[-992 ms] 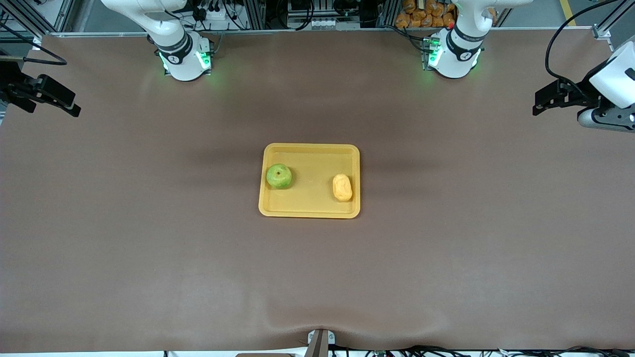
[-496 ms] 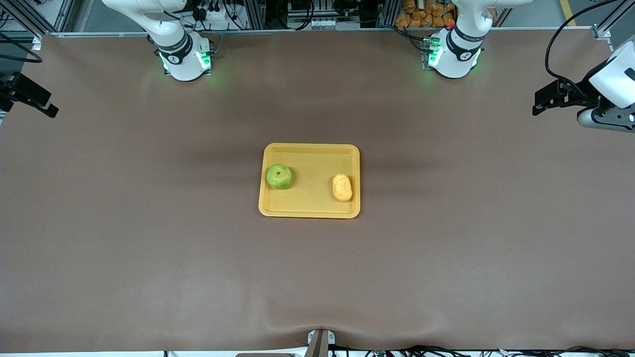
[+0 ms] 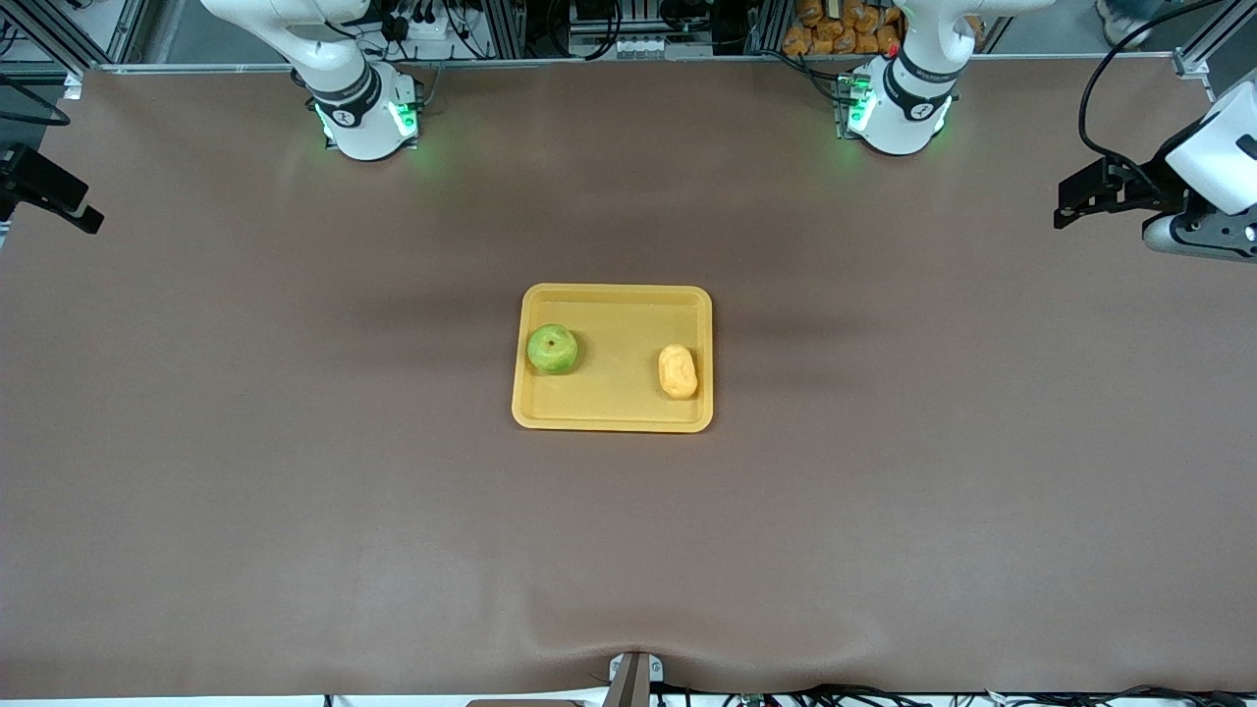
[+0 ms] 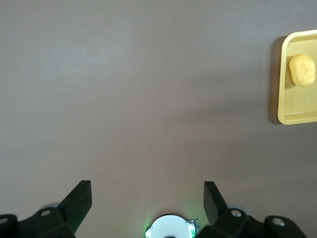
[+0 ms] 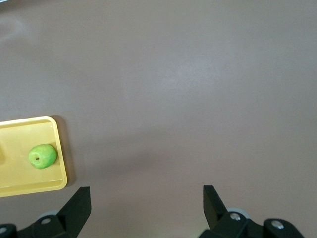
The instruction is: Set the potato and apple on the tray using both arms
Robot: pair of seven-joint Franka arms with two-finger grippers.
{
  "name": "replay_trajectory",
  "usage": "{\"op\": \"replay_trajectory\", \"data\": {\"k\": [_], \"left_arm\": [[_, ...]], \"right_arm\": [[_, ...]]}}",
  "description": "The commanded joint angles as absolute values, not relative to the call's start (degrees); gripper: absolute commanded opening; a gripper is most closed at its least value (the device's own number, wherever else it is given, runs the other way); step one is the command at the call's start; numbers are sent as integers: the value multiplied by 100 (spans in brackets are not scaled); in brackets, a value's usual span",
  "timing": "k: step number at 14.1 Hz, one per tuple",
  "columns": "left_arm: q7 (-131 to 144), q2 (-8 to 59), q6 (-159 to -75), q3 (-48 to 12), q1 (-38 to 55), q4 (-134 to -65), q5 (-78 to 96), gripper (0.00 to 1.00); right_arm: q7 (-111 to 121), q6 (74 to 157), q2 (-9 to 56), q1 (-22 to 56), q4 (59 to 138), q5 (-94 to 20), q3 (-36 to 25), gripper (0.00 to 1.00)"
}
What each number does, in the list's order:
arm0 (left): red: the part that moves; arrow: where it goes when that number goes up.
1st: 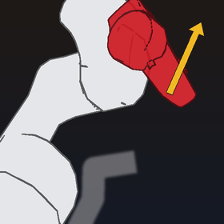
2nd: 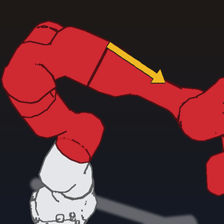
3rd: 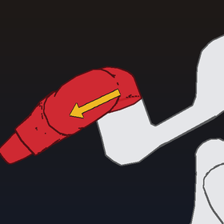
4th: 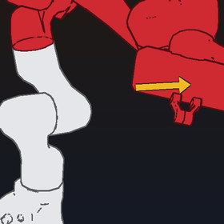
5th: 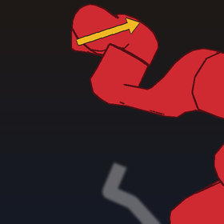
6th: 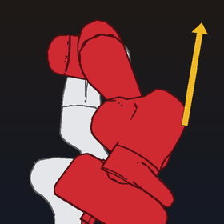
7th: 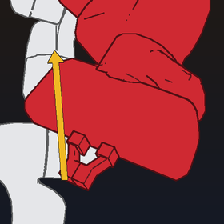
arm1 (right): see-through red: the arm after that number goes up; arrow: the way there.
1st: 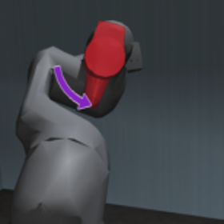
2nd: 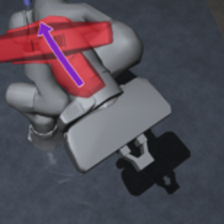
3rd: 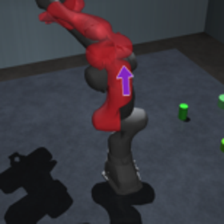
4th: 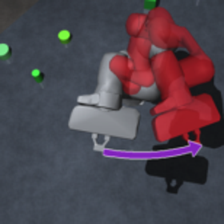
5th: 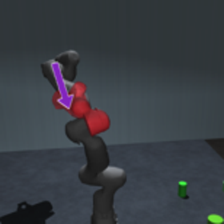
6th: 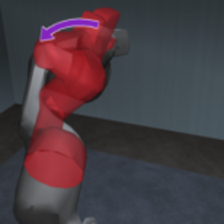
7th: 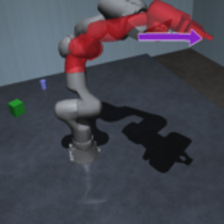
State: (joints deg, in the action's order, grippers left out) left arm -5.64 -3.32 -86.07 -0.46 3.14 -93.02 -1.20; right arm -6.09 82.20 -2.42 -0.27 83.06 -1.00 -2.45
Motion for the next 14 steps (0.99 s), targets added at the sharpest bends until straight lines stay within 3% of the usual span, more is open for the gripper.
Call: {"op": "replay_trajectory", "data": {"k": [1, 14], "left_arm": [[-492, -290, -8525, -79, 299, -9193, -149, 100], [-492, -290, -8525, -79, 308, -9193, -132, 100]], "right_arm": [[-422, 8156, -211, 88, 8235, -62, -334, 100], [-519, 8025, -141, 26, 8253, -79, -334, 100]]}}
